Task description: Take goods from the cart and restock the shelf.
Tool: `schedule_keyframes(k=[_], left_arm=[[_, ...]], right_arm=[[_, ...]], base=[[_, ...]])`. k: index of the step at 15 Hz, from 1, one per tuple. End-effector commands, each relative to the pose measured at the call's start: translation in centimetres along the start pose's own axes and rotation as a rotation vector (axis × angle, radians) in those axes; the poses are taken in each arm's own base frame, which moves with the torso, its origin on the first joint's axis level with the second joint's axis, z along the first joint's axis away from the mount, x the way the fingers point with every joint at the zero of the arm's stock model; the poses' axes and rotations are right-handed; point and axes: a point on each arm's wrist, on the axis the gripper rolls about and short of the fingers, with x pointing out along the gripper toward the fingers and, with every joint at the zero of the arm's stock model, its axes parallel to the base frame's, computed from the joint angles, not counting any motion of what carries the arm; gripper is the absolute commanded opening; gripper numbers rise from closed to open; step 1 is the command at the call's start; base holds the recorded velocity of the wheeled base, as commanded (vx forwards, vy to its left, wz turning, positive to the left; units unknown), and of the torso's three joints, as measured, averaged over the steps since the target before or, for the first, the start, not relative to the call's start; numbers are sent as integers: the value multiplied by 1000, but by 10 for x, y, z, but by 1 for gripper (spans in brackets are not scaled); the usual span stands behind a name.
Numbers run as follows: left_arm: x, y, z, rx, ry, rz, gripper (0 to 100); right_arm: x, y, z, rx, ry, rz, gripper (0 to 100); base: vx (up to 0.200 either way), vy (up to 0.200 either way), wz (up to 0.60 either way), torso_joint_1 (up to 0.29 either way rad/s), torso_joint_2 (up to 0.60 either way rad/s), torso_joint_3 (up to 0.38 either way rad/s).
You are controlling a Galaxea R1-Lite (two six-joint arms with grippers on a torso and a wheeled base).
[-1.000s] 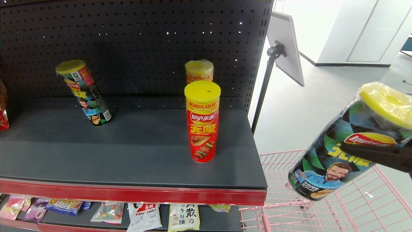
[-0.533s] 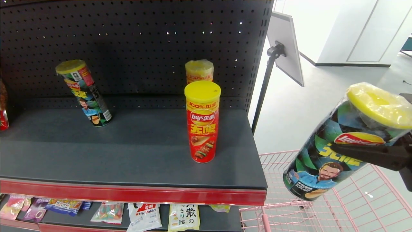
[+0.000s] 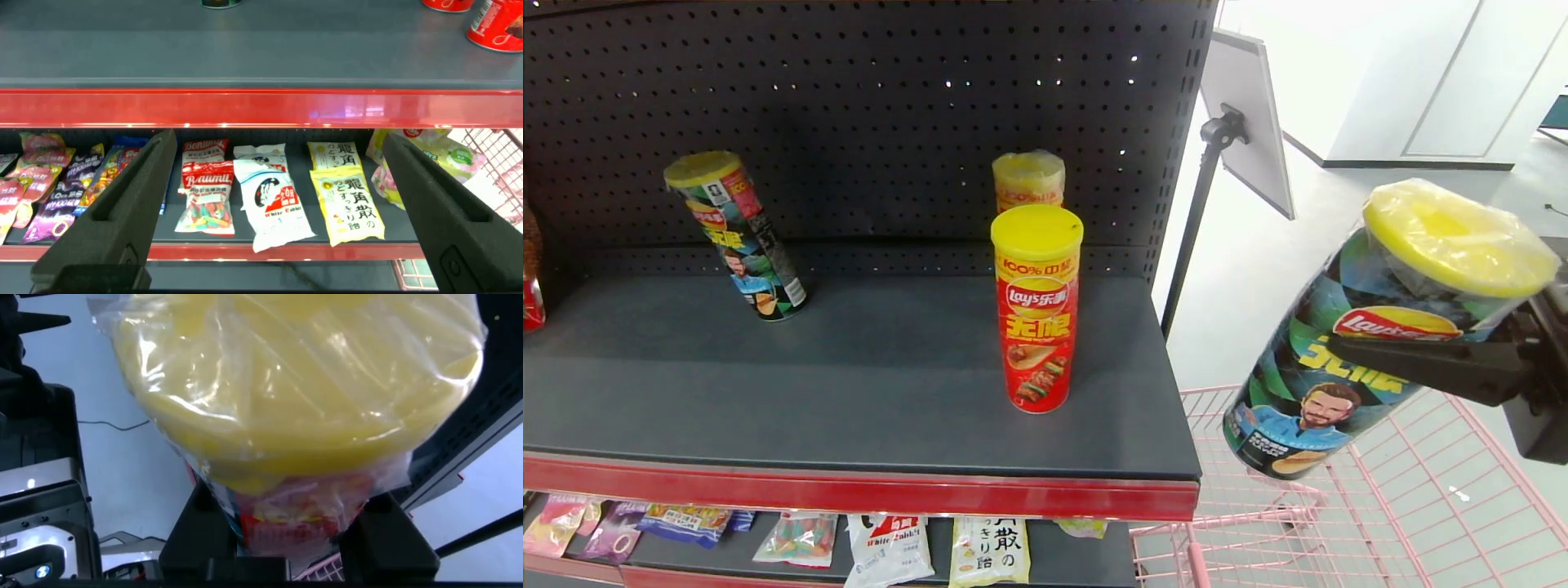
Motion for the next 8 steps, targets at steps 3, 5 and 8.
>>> schedule_keyframes(k=[3, 5, 8], left_arm=[[0, 0, 0, 0, 1, 0, 100], [0, 0, 0, 0, 1, 0, 100], [0, 0, 0, 0, 1, 0, 100]], right_arm=[[1, 6, 8, 42, -16, -2, 0], [-2, 8, 10, 48, -24, -16, 0], [-2, 7, 15, 39, -37, -19, 0]], base=[[0, 0, 0, 0, 0, 0], [0, 0, 0, 0, 0, 0], [0, 0, 0, 0, 0, 0]])
